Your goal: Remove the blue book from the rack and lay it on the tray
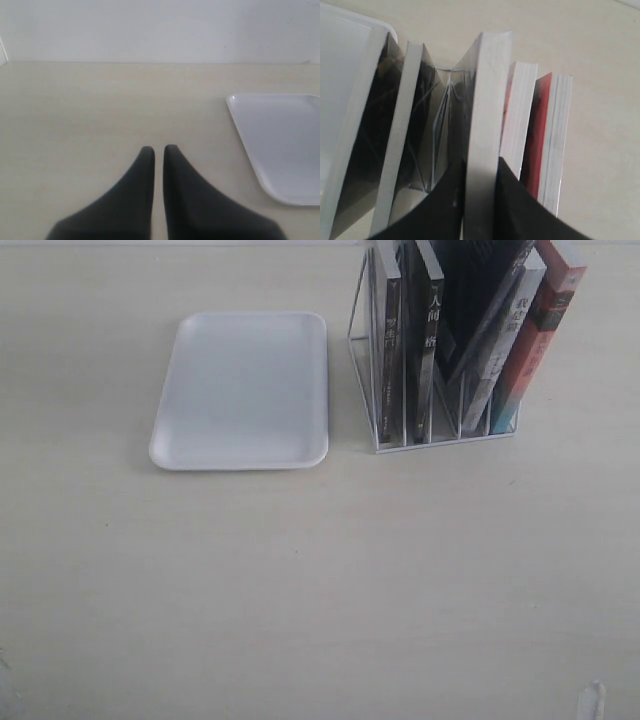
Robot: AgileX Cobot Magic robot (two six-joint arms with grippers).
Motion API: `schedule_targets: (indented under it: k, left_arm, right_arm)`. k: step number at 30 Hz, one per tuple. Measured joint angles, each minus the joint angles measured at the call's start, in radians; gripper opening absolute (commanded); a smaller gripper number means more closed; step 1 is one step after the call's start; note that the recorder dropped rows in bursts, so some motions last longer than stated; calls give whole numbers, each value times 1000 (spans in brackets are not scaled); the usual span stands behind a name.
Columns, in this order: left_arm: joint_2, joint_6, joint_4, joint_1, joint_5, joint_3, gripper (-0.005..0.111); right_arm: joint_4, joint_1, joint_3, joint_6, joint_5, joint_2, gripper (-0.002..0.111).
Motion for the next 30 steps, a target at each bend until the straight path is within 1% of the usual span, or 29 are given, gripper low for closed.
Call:
schedule_targets:
  k: [3, 6, 9, 11, 13, 15, 16, 19, 22, 27, 30]
  left_arm:
    - [0, 0, 0, 0, 0, 0, 6]
    - [0, 0, 0, 0, 0, 0, 6]
    - [0, 0, 0, 0, 0, 0, 6]
    - [0, 0, 0, 0, 0, 0, 6]
    - [0, 0, 0, 0, 0, 0, 6]
    - [0, 0, 0, 0, 0, 0, 6]
    - [0, 0, 0, 0, 0, 0, 6]
    - [0, 0, 0, 0, 0, 0, 6]
    - [0, 0, 0, 0, 0, 0, 6]
    - [0, 0, 0, 0, 0, 0, 6]
    - [0, 0, 0, 0, 0, 0, 6]
  right_arm:
    - [0, 0, 0, 0, 0, -12, 0]
    - [0, 0, 0, 0, 0, -72, 0]
    - [-24, 0, 0, 0, -3, -204, 0]
    - [-16, 0, 0, 0, -69, -291, 0]
    - [62, 0, 0, -10, -175, -380, 0]
    - [149, 0, 0, -38, -225, -423, 0]
    - [219, 0, 0, -75, -248, -453, 0]
    - [341, 0, 0, -176, -248, -476, 0]
    - [478, 0, 0, -318, -213, -480, 0]
    - [762, 0, 19, -609, -136, -480, 0]
    - [838, 44, 39, -773, -109, -480, 0]
